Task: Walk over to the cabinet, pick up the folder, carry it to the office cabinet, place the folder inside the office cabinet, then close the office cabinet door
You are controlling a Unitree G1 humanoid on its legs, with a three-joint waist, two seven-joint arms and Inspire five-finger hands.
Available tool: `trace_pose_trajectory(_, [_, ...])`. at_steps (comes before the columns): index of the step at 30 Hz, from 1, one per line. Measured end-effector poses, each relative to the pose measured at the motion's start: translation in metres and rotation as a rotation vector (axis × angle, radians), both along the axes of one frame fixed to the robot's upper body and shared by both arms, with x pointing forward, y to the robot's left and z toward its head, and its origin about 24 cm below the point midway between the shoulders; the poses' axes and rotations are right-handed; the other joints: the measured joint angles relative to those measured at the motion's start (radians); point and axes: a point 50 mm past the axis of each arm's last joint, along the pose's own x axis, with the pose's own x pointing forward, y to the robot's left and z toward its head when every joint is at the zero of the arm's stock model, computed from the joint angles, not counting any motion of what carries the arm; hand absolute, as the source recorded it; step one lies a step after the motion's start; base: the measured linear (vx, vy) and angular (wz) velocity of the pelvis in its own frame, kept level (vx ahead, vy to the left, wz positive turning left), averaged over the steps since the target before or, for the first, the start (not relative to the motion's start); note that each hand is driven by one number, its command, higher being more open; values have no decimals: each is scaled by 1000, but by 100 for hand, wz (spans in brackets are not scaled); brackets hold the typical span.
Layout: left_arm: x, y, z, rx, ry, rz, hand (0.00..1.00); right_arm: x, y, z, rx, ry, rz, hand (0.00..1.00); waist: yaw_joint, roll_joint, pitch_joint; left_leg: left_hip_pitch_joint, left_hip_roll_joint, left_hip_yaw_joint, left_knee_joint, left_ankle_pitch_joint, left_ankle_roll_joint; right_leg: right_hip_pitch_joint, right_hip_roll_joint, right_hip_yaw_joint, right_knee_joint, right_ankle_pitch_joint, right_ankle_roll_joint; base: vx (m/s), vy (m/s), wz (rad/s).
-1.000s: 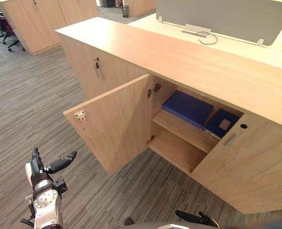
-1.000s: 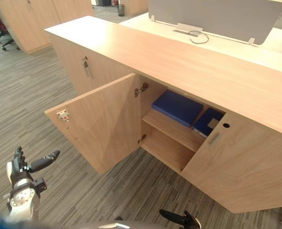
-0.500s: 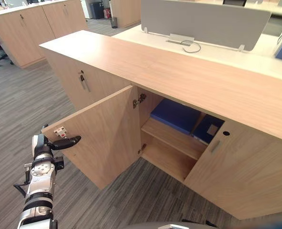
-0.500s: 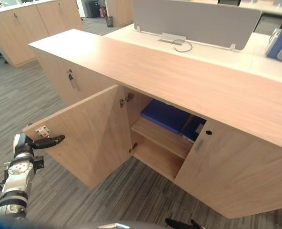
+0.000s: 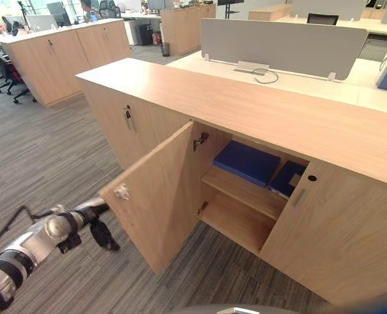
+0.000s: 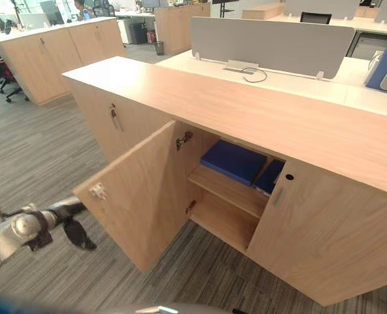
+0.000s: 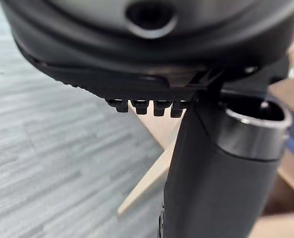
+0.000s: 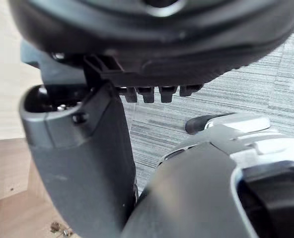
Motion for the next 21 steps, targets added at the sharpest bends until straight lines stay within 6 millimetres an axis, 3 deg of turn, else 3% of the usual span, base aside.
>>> trace_pose_trajectory(4, [-14, -74, -12, -180, 58, -281, 100, 7, 5, -1, 16, -9, 24, 100, -19, -17, 2, -20, -29, -7, 0, -3, 29, -1, -25, -6, -30, 19, 13, 14, 73, 6])
trace_pose_trajectory(8, [-29, -132, 4, -380, -20, -480, 100, 15, 15, -2, 39, -16, 56, 100, -52, -42, -3, -32, -54, -27, 4, 4, 53, 9, -39, -25, -60, 28, 20, 103, 32, 8])
trace_pose_trajectory(11, [-36, -146, 12, -440, -22, -561, 100, 21, 15, -2, 41, -28, 84, 100, -71, -35, 0, -23, -56, -35, 5, 4, 53, 28, -38, -44, -70, 32, 11, 92, -21, 6])
trace_pose_trajectory(15, [-36, -157, 5, -479, -22, -547, 100, 26, 13, -1, 37, -24, 155, 100, -78, -26, 6, -18, -49, -53, 5, 4, 52, 43, -30, -66, -76, 30, -9, 27, -47, 13])
trace_pose_trajectory(19, [-42, -176, -35, -499, 9, -443, 100, 34, 16, 0, 39, -33, 202, 100, -88, -40, 20, -12, -45, -53, 5, 1, 49, 52, -25, -77, -76, 17, -33, -24, -42, 2])
trace_pose_trajectory(21, [-47, -173, -66, -528, 64, -229, 100, 40, 19, 0, 45, -47, 206, 100, -100, -55, 44, -1, -35, -24, 6, -9, 36, 40, -18, -54, -62, 15, -37, -63, -16, -31])
